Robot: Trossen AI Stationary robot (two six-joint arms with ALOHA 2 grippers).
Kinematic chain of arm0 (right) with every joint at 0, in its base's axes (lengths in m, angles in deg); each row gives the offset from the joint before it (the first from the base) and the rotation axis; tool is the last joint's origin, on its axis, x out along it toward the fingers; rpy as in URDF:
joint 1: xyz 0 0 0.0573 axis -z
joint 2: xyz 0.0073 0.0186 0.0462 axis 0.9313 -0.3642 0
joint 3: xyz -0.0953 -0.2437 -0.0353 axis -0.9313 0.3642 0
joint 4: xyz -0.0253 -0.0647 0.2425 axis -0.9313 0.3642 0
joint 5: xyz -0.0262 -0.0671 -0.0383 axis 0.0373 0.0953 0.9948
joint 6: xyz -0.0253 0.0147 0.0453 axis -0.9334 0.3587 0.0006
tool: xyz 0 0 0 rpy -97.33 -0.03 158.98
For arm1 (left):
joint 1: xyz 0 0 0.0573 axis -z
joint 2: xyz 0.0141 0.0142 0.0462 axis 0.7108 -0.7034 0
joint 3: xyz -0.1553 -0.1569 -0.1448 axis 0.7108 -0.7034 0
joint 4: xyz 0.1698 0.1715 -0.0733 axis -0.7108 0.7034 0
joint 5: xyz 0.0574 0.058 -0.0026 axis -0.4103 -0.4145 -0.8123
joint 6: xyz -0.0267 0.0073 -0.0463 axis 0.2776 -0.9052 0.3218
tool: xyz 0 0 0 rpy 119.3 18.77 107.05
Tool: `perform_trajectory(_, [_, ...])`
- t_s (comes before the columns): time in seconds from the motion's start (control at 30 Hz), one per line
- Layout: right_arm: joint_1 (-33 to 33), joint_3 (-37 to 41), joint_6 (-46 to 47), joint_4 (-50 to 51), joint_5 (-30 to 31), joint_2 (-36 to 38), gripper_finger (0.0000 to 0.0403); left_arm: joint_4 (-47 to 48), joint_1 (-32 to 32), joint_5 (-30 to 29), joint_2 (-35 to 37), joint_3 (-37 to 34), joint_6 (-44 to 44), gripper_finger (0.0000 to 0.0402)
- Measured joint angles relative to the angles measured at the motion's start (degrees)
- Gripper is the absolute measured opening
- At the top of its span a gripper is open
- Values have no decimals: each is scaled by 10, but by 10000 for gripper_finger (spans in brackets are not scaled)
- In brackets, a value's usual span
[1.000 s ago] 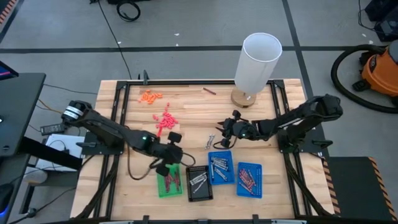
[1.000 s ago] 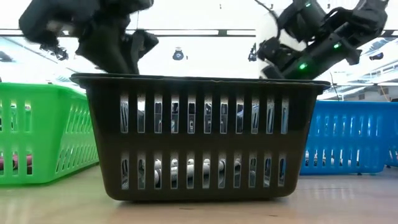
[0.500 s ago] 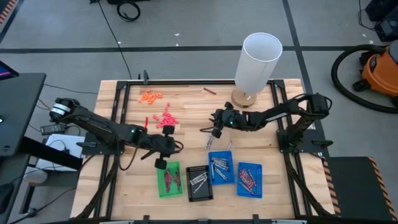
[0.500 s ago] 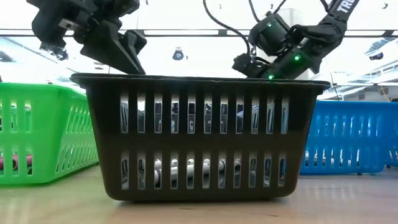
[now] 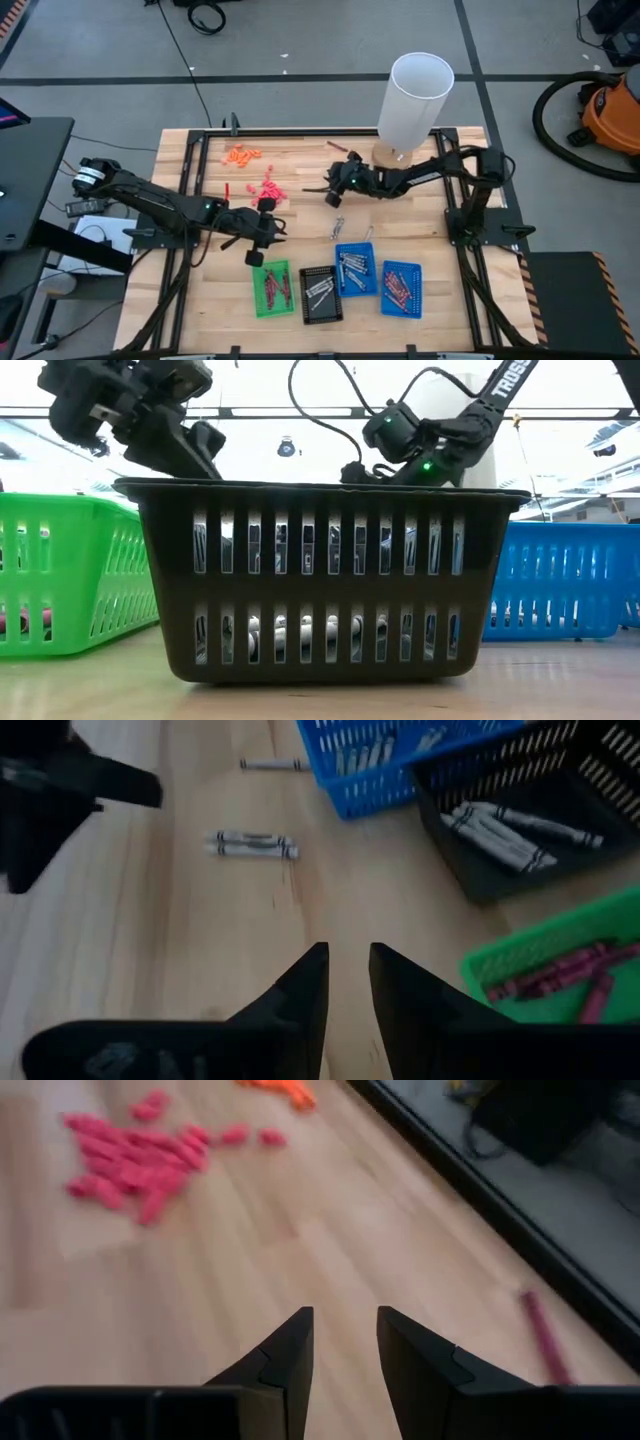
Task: Sort crayons
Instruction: Put the red crayon into the green bin
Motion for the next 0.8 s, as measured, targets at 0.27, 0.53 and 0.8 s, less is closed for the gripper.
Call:
perform_trajectory(0.27, [34, 3, -3, -83, 25, -25, 121, -7, -8, 16, 32, -19, -14, 86])
perform_trajectory(0.53, [71, 3, 19, -73, 12, -35, 121, -23, -44, 15, 49, -47, -27, 86])
perform_trajectory(0.8, [52, -77, 62, 135, -25, -26, 121, -70, -110, 7, 40, -70, -9, 86])
